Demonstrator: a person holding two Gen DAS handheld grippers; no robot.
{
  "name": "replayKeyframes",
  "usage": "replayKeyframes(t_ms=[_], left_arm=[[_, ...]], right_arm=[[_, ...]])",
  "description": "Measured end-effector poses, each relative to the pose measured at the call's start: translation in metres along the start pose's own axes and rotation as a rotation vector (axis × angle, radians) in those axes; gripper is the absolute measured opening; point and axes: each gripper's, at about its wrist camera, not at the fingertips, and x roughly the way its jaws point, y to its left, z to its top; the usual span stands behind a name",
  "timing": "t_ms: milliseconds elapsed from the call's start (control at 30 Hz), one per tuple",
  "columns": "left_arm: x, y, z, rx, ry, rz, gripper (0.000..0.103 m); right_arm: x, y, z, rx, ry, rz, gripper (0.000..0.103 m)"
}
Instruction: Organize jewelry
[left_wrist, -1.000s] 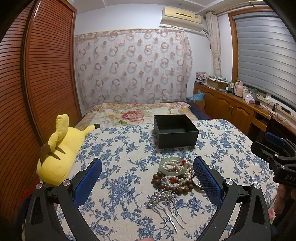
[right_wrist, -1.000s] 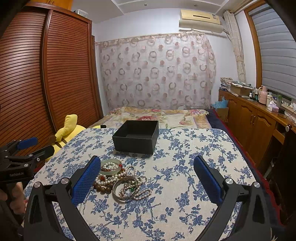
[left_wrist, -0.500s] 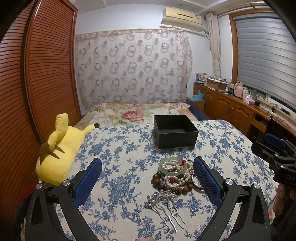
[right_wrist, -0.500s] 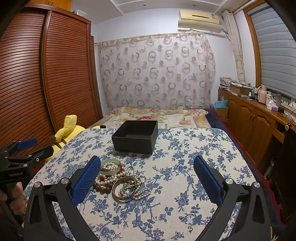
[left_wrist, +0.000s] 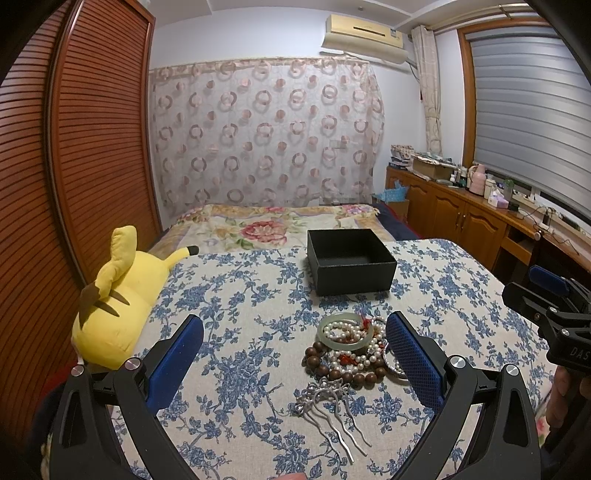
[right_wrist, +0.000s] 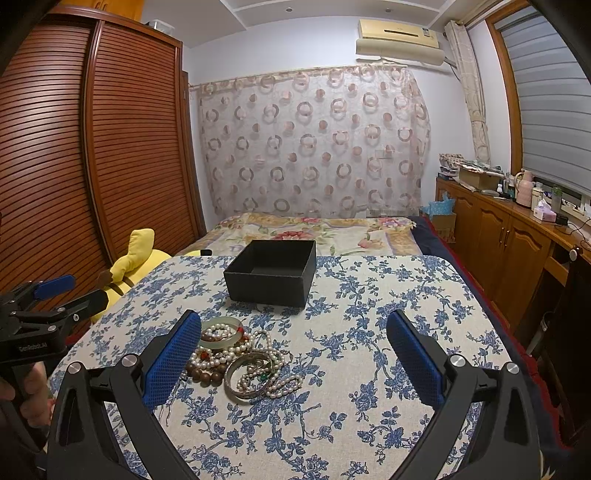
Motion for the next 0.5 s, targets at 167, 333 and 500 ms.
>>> replayKeyframes(t_ms=[167, 333, 500], left_arm=[[-0.0001, 0.0002, 0.0001, 0.0, 0.0, 0.0, 0.095], [-0.0001, 0.0003, 0.0, -0.002, 0.0, 0.0, 0.096], [0.0002, -0.0004, -0.002, -0.002, 0.006, 0.002, 0.096]], right_arm=[[0.0005, -0.0005, 0.0009, 0.0, 0.0, 0.0, 0.101], [0.0011, -0.0016, 0.0013, -0.001, 0.002, -0.001, 0.101], [0.003, -0.0041, 0.0019, 0.002, 0.006, 0.0, 0.101]])
